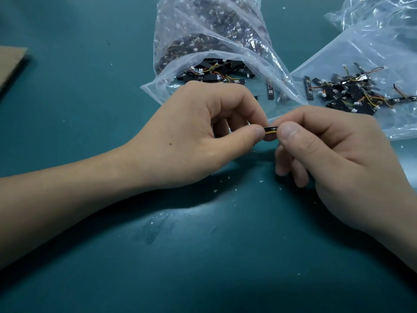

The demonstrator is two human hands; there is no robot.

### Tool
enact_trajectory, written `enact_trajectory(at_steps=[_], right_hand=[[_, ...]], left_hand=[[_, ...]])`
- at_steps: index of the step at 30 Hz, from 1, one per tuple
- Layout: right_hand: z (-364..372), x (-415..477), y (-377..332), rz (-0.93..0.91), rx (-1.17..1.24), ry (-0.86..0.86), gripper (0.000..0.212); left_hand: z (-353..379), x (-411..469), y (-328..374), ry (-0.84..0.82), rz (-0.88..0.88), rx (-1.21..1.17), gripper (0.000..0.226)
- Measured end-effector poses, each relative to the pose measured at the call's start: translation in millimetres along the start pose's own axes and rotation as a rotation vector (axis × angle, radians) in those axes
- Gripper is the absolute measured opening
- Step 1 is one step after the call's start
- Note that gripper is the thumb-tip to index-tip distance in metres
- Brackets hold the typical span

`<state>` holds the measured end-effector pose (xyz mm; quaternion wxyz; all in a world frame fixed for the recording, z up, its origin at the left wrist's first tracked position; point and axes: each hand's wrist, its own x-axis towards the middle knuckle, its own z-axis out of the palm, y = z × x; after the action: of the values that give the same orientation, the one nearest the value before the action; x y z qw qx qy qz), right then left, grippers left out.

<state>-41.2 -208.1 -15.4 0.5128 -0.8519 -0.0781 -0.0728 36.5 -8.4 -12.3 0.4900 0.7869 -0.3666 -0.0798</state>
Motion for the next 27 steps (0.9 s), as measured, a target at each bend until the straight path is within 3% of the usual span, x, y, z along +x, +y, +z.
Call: enact_trajectory(at_steps=[11, 27], right_hand=[[0.6, -1.4, 2.7, -0.006, -0.05, -0.013, 0.011], [2.2, -2.1, -1.9, -0.023, -0.18, 0.011, 0.018]], left_hand=[[0.2, -0.4, 1.6, 0.0, -0.031, -0.013, 0.007], [1.2, -2.0, 3.7, -0.04, -0.005, 0.011, 0.003]])
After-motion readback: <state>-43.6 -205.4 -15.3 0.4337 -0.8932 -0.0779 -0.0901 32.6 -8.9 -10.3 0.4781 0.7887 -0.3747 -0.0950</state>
